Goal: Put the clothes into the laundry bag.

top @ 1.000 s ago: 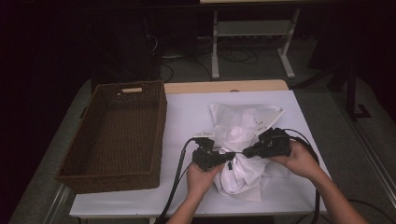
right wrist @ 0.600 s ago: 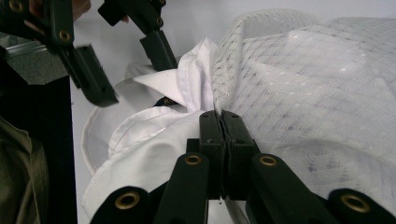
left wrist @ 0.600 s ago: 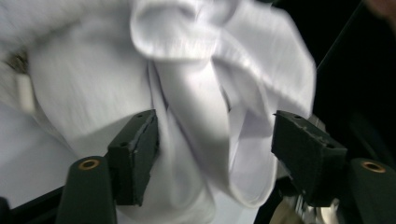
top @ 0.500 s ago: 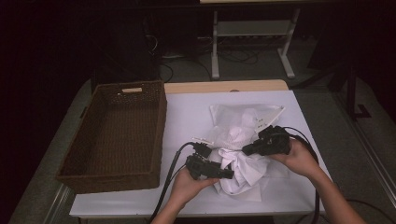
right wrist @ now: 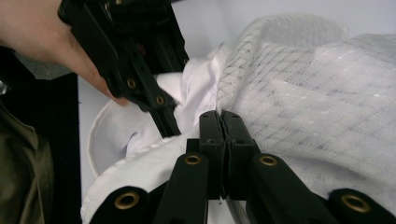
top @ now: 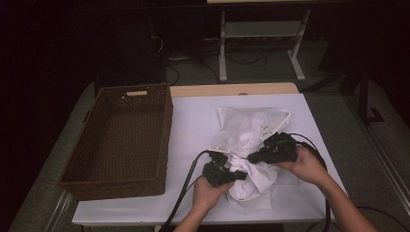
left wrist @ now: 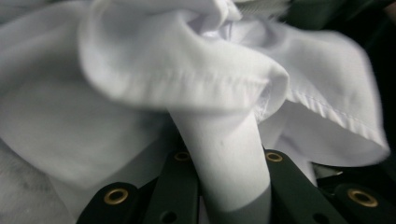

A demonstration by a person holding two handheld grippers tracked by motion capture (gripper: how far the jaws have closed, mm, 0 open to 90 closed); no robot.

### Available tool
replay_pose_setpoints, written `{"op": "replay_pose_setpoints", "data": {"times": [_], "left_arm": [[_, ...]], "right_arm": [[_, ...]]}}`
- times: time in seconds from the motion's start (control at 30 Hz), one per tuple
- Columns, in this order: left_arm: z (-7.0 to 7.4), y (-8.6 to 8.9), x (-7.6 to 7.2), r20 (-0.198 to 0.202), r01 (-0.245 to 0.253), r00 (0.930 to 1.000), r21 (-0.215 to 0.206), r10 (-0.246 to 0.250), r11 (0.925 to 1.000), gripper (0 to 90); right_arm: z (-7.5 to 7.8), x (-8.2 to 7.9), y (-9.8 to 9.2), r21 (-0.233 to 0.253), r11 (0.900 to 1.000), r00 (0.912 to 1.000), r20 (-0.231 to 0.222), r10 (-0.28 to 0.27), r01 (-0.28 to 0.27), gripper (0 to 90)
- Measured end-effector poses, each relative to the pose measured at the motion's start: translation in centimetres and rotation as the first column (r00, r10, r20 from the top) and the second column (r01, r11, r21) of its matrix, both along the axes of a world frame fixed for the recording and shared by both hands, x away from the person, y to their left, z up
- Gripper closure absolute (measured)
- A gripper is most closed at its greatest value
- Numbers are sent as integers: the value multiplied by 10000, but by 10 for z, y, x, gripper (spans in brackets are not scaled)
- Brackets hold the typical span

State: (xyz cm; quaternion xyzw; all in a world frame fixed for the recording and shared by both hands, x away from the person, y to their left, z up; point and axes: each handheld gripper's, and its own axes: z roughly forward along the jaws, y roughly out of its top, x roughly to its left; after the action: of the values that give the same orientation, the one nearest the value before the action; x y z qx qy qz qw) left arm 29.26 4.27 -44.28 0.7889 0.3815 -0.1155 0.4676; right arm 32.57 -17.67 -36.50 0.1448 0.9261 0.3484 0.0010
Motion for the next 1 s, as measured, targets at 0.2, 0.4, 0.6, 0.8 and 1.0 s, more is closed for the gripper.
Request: {"op": "replay_pose_setpoints", "data": {"times": [0.2,0.4,0.6,0.8,1.0], "left_arm": [[11,17,-29,224,144,9997,-478,-134,9988,833],[30,5,-29,428,-79,9990,-586,104,9983,831],[29,-11,-9,414,-919,9946,-789,954,9926,831],[34,-14,-12,821,-1459,9843,-1227,1565,9817,832],[27,-15,6,1205,-1803,9758,-285,1825,9832,832]], "right_arm": [[8,-10,8,267,9980,9983,34,579,-580,876],[14,-11,18,445,9969,9977,197,644,-652,876],[21,-9,10,693,9969,9990,288,350,-369,876],[28,-14,-3,1096,9937,9992,348,200,-237,878],[27,-14,-3,1082,9938,9990,401,217,-259,879]]}}
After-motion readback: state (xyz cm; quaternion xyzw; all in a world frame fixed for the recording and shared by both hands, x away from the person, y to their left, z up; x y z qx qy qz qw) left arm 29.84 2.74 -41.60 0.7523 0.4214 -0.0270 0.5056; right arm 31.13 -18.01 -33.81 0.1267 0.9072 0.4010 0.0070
